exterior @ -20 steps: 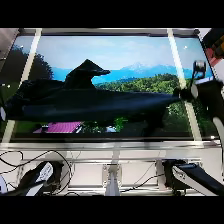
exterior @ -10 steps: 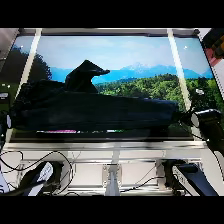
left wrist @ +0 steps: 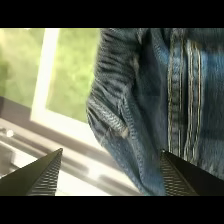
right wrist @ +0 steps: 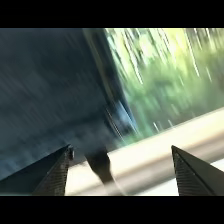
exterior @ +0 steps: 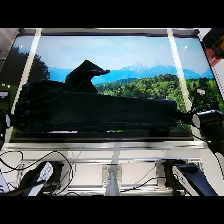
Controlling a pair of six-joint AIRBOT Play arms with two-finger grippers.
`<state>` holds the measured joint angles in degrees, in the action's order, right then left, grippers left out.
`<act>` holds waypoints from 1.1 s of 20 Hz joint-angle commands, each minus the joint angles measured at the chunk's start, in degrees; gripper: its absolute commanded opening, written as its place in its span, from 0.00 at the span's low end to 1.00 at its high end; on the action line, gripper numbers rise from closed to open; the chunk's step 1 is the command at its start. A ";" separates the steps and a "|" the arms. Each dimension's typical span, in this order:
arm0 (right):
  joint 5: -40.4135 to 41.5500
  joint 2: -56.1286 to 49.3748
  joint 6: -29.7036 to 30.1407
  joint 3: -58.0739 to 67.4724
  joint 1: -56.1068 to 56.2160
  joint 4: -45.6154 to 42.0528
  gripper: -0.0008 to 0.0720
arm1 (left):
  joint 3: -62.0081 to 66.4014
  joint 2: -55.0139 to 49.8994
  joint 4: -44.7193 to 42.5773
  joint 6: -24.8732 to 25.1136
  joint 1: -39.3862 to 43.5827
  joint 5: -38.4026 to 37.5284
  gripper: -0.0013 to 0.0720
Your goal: Fold the clothes and pants, and hang the long-sleeved shirts on hangers.
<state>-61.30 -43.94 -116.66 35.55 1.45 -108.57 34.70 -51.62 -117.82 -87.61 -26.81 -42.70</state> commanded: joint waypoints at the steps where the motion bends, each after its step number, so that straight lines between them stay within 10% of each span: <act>1: 13.33 -0.76 -0.15 3.85 0.02 1.11 0.75 | 3.06 0.02 -0.02 -11.87 -0.07 3.80 0.81; 4: 20.46 -7.96 1.79 11.82 0.02 8.22 0.66 | 5.95 0.02 1.09 -20.50 -0.07 6.69 0.81; 11: 19.69 -40.57 27.39 39.87 3.10 46.90 0.68 | 6.32 0.02 6.93 -20.39 -0.04 6.49 0.81; 22: 13.20 -69.13 26.10 64.26 9.35 73.46 0.74 | 6.32 0.02 6.88 -20.39 -0.04 6.49 0.81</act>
<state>-46.89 -109.54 -90.21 97.19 10.04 -41.76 40.95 -51.62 -110.96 -107.98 -26.81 -36.23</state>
